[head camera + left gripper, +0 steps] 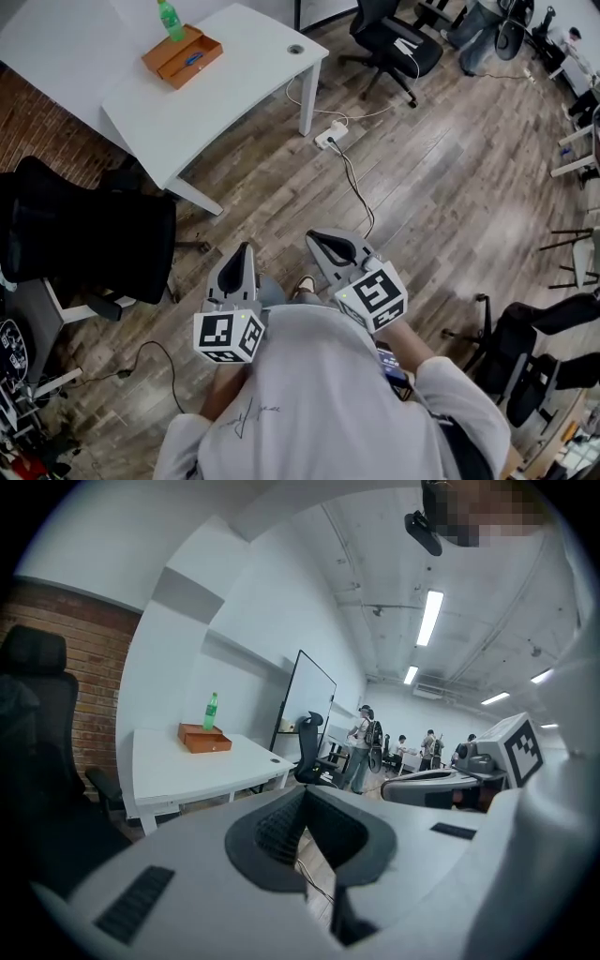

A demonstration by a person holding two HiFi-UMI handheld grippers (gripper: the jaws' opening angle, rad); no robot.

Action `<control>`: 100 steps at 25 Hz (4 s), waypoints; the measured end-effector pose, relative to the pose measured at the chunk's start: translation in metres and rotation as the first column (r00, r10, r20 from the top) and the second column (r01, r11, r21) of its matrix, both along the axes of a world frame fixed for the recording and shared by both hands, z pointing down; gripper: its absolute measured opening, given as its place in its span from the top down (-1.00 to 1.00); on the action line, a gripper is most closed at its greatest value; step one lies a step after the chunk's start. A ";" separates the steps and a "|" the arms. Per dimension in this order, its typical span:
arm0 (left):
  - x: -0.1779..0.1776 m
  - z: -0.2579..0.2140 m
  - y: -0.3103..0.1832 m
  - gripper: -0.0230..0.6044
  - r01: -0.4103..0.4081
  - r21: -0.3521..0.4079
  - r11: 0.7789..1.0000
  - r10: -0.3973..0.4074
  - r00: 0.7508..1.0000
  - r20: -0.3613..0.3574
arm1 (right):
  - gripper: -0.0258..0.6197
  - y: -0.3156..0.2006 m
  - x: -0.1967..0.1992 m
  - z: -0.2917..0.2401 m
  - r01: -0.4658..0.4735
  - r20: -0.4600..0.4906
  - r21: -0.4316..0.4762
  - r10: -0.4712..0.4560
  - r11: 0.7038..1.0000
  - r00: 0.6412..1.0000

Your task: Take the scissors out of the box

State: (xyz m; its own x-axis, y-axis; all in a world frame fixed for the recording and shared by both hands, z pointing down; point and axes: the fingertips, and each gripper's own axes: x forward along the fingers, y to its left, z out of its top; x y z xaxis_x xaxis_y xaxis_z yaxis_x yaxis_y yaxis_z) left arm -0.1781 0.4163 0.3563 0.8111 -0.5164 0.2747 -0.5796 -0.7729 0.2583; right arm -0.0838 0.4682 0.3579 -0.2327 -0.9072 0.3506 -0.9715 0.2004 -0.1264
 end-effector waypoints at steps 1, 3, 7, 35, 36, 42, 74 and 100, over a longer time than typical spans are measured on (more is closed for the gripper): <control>0.001 0.002 0.000 0.90 0.001 -0.001 1.000 -0.001 1.000 0.001 | 0.90 0.000 0.002 0.001 -0.001 -0.001 -0.001 0.001 1.000 1.000; 0.003 0.004 -0.003 0.90 0.007 -0.004 1.000 -0.007 1.000 0.004 | 0.90 -0.002 0.006 0.002 -0.001 -0.002 -0.005 0.001 1.000 1.000; 0.008 0.006 -0.014 0.90 0.020 -0.010 1.000 -0.020 1.000 -0.001 | 0.90 -0.011 0.012 0.003 0.006 -0.002 -0.005 -0.006 1.000 1.000; 0.069 0.012 -0.215 0.90 0.022 -0.043 0.999 -0.022 1.000 0.012 | 0.90 -0.213 0.056 0.021 0.111 0.016 -0.078 -0.110 0.991 0.994; 0.069 0.012 -0.223 0.90 0.023 -0.044 0.999 -0.022 1.000 0.015 | 0.90 -0.221 0.054 0.022 0.122 0.014 -0.088 -0.121 0.989 0.992; 0.063 0.009 -0.266 0.90 0.040 -0.044 0.998 -0.039 0.999 0.005 | 0.90 -0.264 0.047 0.016 0.175 0.043 -0.092 -0.171 0.980 0.984; 0.089 0.003 -0.348 0.90 0.116 -0.030 0.993 -0.117 0.993 -0.027 | 0.90 -0.372 0.107 -0.010 0.156 0.021 -0.014 -0.156 0.988 0.988; 0.196 -0.010 -0.457 0.90 0.375 0.030 0.927 -0.376 0.926 0.025 | 0.90 -0.515 0.198 -0.006 0.482 0.005 0.028 -0.482 0.876 0.876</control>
State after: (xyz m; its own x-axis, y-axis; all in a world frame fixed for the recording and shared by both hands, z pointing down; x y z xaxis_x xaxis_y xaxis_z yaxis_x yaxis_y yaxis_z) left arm 0.0179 -0.0406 0.3466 0.5485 -0.7883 0.2788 -0.8354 -0.5033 0.2206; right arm 0.1137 -0.0466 0.3520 -0.6474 -0.6899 0.3239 -0.7521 0.6470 -0.1251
